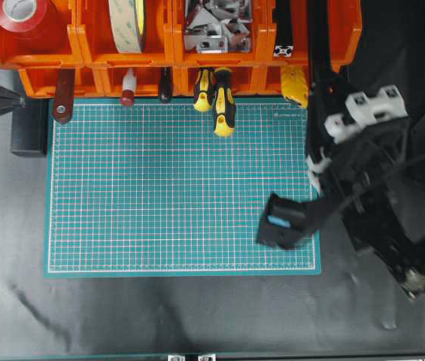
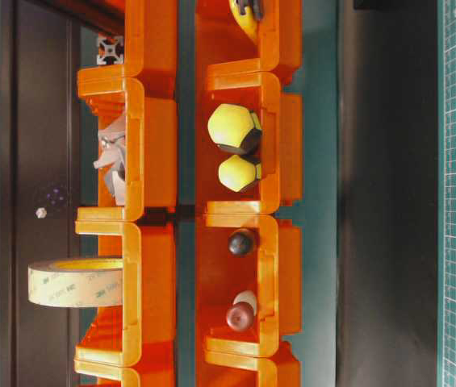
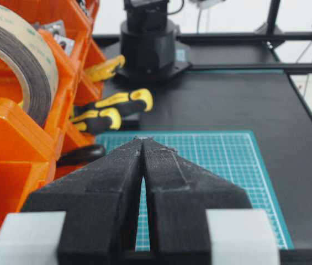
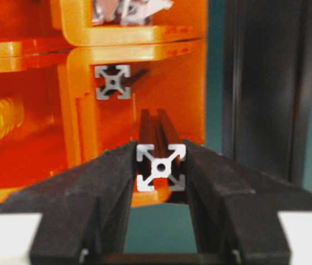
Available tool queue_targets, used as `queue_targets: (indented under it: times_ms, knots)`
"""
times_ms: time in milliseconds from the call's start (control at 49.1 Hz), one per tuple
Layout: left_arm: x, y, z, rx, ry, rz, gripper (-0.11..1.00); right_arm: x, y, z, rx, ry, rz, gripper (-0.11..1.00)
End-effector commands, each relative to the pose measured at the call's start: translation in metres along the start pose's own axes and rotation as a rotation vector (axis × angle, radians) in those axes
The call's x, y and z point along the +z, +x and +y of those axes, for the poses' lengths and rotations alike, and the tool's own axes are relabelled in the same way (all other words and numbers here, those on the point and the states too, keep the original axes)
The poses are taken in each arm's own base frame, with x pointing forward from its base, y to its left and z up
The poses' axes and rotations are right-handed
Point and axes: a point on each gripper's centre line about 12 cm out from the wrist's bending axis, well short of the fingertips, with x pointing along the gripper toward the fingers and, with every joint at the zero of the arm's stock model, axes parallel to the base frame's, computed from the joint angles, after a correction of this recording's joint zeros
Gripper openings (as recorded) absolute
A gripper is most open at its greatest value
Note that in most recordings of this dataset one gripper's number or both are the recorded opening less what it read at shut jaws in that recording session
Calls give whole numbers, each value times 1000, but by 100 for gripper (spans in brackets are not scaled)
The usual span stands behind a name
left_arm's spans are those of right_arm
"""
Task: Pick frame from container rack with right arm.
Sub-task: 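Close the right gripper on the end of the black extrusion bar, then pull the black bar out of the rack with the right gripper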
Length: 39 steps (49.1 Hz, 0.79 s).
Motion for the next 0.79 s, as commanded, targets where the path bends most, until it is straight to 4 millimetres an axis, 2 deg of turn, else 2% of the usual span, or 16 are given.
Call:
queue_targets:
  times_ms: [0,163,367,509,611,774]
  knots:
    - [9,0,0,2,1,-23,1,3,-21,-22,4,33,-26,25]
    - [9,-1,0,2,0,-26,1,18,-53,-21,20,23,-99,25]
    - [14,-5,0,1,0,-48,1,50,-114,-27,-9,88,-255,25]
    - [18,-8,0,1,0,-66,1,75,-147,-19,29,99,-351,25]
    - [19,-9,0,2,0,-72,1,91,-164,-3,57,56,-414,25]
    - [20,-10,0,0,-2,-74,1,108,-172,38,151,-60,-471,25]
